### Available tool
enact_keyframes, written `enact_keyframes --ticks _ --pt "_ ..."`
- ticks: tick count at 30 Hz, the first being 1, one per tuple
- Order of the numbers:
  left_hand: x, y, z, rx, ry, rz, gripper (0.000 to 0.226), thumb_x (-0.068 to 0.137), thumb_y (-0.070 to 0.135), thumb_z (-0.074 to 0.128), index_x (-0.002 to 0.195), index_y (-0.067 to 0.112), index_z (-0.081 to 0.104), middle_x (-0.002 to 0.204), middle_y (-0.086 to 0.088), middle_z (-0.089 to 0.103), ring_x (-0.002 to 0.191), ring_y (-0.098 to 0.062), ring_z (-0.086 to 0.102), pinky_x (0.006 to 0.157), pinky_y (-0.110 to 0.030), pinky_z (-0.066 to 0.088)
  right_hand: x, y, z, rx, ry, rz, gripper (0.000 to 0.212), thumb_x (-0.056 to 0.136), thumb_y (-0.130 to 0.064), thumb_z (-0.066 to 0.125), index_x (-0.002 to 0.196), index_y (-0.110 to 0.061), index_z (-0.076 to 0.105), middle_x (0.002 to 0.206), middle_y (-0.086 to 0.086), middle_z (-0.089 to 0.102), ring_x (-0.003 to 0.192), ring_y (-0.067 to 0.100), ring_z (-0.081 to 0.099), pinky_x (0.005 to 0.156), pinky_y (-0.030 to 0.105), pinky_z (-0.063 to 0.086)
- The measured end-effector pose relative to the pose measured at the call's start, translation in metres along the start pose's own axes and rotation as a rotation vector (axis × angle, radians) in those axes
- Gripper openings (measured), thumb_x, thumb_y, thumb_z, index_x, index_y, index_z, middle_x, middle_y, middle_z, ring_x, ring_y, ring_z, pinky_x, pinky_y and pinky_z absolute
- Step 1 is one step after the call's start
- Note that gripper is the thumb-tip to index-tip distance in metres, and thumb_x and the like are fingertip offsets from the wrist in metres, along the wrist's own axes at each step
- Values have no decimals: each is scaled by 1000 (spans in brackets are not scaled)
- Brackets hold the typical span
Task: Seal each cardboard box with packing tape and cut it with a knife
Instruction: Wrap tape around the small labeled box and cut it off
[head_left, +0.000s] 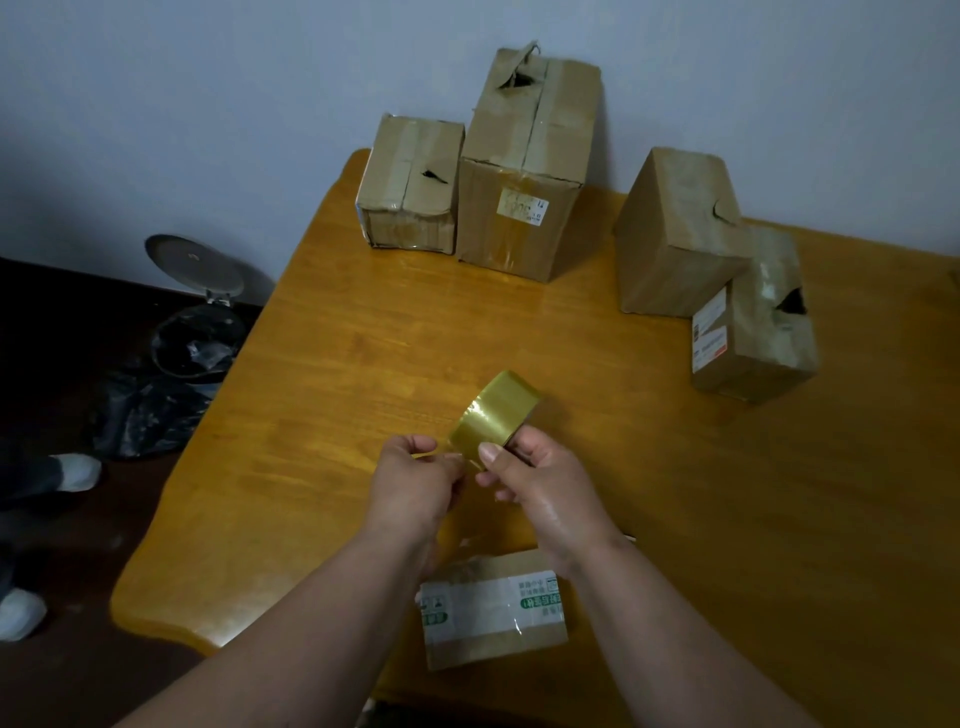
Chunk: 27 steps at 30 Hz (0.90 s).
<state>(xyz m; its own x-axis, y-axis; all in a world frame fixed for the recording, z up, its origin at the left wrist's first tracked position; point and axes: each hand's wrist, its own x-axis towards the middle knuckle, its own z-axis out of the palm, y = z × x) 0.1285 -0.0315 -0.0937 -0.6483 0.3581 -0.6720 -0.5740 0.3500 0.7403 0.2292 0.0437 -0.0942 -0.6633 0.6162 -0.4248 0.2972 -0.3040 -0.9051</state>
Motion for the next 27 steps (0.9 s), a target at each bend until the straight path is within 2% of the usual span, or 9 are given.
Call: enact_keyframes --ticks 3,6,10,13,15,18,22,25,27 --pt "2 0 3 6 -6 31 29 88 -3 61 97 19 43 83 -15 62 70 -26 59 79 -45 54 0 0 -3 -54 20 -30 12 93 -24 63 102 -28 70 85 -7 73 80 4 66 72 26 47" --pt "4 1 6 21 -3 58 30 88 -4 58 98 18 42 75 -12 60 59 -23 57 77 -45 56 0 -2 -4 -155 49 -103 8 93 -20 64 92 -25 69 81 -6 72 75 3 64 67 21 49" --pt "1 2 11 42 9 92 30 88 -4 58 95 21 44 83 -12 58 62 -19 58 68 -38 57 1 -3 -3 -300 133 -190 18 92 -19 65 74 -19 62 64 -8 59 54 -1 48 52 14 35" --pt "0 3 14 2 8 119 30 88 -6 58 102 18 45 86 -12 58 70 -18 60 67 -32 55 4 -3 -1 -358 173 -222 17 91 -23 65 79 -12 64 74 2 64 66 14 56 59 31 44" --pt "-1 5 16 -42 5 118 33 89 -6 57 111 15 46 85 -11 60 72 -18 62 74 -37 58 4 -3 -1 -332 194 -225 16 92 -24 64 82 -12 65 78 5 67 69 15 59 62 33 46" --pt "-5 9 18 -190 -36 8 30 90 -6 56 112 13 51 77 -10 67 66 -18 65 80 -43 58 1 -5 -5 -213 177 -179 12 92 -26 64 81 -23 66 79 -1 71 66 5 61 57 22 47" --pt "-11 12 22 -371 -119 -231 13 95 4 53 86 7 62 53 -2 63 47 -11 60 69 -36 53 -3 -6 -13 -133 157 -178 8 92 -22 65 85 -23 69 82 -1 72 76 11 67 67 24 52" --pt "-16 14 29 -376 -117 -313 16 96 7 54 82 6 62 51 -3 60 53 -12 55 63 -33 51 -4 -6 -16 -109 177 -192 10 91 -20 66 82 -19 68 79 1 71 68 4 62 61 20 48" --pt "-19 15 33 -336 -94 -282 14 96 6 55 84 8 62 56 -3 60 58 -13 53 64 -34 51 -4 -7 -19 -109 176 -191 10 92 -21 65 82 -20 67 79 1 71 69 11 64 63 24 50"
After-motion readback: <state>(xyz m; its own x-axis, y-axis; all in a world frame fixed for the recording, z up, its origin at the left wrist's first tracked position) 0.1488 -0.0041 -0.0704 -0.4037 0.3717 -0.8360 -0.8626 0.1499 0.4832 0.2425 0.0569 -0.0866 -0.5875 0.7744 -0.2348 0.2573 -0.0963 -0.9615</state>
